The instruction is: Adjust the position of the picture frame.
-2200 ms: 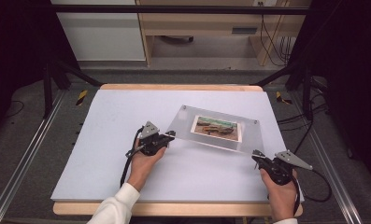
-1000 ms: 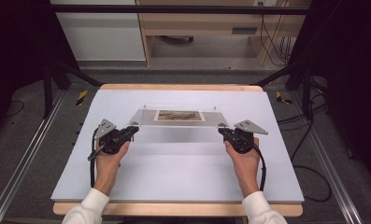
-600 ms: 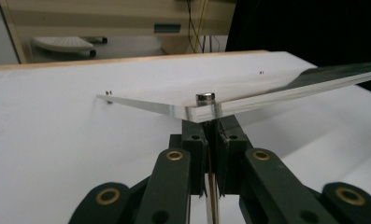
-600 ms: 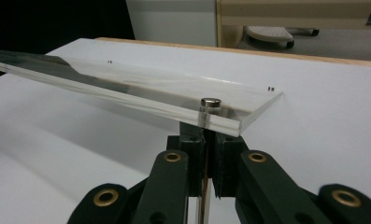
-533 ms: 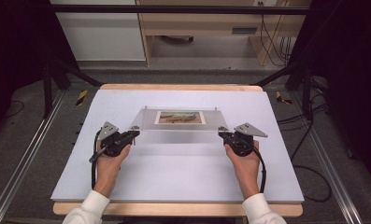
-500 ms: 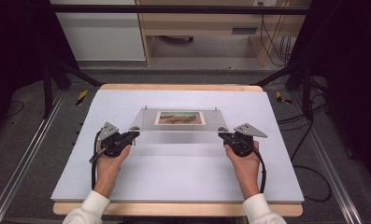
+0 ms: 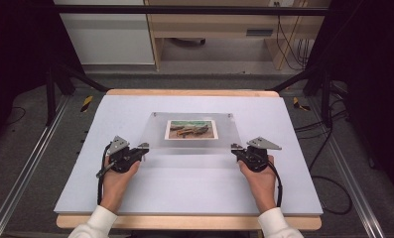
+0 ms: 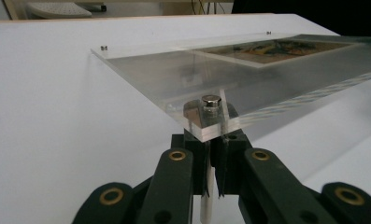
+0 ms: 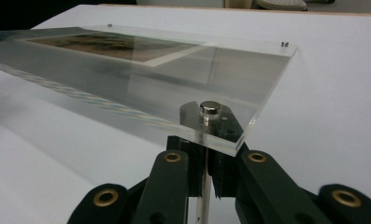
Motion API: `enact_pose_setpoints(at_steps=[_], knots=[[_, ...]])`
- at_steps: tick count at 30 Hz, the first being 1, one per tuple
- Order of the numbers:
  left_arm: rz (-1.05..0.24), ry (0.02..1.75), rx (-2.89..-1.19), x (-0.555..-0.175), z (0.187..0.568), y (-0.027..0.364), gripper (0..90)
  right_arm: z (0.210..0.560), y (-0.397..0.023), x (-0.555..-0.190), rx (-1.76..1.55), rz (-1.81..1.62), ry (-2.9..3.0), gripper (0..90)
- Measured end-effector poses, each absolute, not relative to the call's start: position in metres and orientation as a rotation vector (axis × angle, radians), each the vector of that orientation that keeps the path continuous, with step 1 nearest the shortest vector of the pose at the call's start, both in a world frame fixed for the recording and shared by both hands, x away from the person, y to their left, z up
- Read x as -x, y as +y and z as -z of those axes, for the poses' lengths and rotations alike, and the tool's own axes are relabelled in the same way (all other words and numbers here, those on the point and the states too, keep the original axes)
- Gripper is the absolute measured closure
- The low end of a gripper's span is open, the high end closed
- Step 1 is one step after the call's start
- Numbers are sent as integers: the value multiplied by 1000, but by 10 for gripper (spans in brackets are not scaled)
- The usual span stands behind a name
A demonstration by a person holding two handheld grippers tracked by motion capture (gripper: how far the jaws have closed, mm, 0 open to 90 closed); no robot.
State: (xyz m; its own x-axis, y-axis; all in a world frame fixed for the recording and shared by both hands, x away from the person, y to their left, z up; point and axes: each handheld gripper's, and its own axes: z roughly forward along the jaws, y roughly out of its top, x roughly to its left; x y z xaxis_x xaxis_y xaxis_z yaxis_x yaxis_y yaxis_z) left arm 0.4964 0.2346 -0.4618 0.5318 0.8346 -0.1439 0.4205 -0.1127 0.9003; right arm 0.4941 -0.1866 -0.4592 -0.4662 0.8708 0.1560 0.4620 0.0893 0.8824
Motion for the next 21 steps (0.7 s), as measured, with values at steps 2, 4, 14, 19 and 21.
enact_pose_setpoints(at_steps=[2,4,14,19,21], knots=[[-499,1054,-1746,-495,462,234,841,461,-187,-494,-1311,-1334,1972,848],[-501,1052,-1760,-493,462,232,840,462,-188,-493,-1318,-1326,1979,848],[-495,1065,-1793,-493,469,232,840,468,-187,-492,-1334,-1274,2024,847],[-508,1071,-1806,-494,473,233,840,472,-184,-493,-1326,-1246,2047,847],[-508,1074,-1804,-494,474,233,840,472,-184,-494,-1319,-1239,2046,845]])
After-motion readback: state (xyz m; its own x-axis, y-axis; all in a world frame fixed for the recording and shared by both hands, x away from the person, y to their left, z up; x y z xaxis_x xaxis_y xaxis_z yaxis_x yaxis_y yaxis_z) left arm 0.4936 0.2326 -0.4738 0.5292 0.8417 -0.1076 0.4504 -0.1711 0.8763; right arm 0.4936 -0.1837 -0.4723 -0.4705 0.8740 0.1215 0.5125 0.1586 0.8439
